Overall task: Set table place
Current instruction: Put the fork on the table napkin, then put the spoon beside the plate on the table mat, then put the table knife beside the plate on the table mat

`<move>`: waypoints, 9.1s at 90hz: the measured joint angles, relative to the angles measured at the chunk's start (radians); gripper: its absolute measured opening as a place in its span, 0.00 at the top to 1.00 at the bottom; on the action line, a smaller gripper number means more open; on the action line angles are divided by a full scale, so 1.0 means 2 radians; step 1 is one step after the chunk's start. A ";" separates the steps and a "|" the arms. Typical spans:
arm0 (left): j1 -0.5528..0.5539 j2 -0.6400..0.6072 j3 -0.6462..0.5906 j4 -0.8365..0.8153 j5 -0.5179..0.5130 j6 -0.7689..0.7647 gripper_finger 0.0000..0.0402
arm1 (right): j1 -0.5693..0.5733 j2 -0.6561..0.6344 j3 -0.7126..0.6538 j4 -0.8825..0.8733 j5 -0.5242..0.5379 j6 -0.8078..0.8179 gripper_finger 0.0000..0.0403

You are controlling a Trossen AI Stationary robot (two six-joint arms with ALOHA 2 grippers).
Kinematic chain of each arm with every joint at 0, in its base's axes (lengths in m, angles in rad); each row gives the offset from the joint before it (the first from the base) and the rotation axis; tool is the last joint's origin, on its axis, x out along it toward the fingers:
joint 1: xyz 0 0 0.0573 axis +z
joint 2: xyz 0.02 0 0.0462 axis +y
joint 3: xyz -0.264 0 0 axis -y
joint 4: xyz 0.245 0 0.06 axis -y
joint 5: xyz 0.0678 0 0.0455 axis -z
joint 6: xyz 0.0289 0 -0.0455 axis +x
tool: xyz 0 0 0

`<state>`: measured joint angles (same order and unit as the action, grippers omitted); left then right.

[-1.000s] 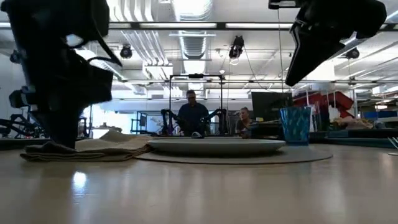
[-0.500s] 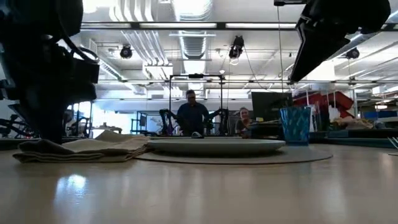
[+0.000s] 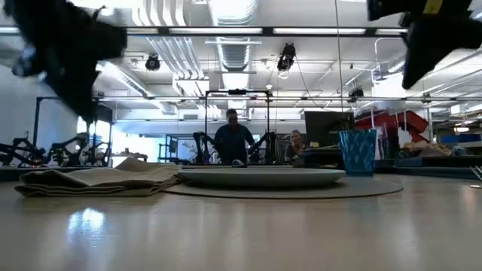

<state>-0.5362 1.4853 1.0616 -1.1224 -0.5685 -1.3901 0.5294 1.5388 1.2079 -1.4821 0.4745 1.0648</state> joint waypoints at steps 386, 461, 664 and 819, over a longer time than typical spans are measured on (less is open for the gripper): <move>0.028 -0.131 0.126 -0.189 -0.117 0.115 1.00 | -0.218 0.435 0.417 0.502 -0.112 0.072 0.78; 0.060 -0.064 0.102 0.137 -0.032 0.387 1.00 | 0.023 0.130 0.181 -0.006 -0.070 0.144 0.69; 0.171 -0.031 0.093 0.181 0.093 0.468 1.00 | -0.197 -0.072 -0.272 0.484 -0.122 0.210 1.00; 0.168 -0.030 0.093 0.165 0.093 0.455 1.00 | 0.138 -0.028 -0.262 0.418 -0.229 0.415 0.70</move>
<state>-0.1997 1.4254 1.2469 -0.7927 -0.3817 -0.4808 0.8051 1.4834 0.6845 -0.6456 0.0160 1.8955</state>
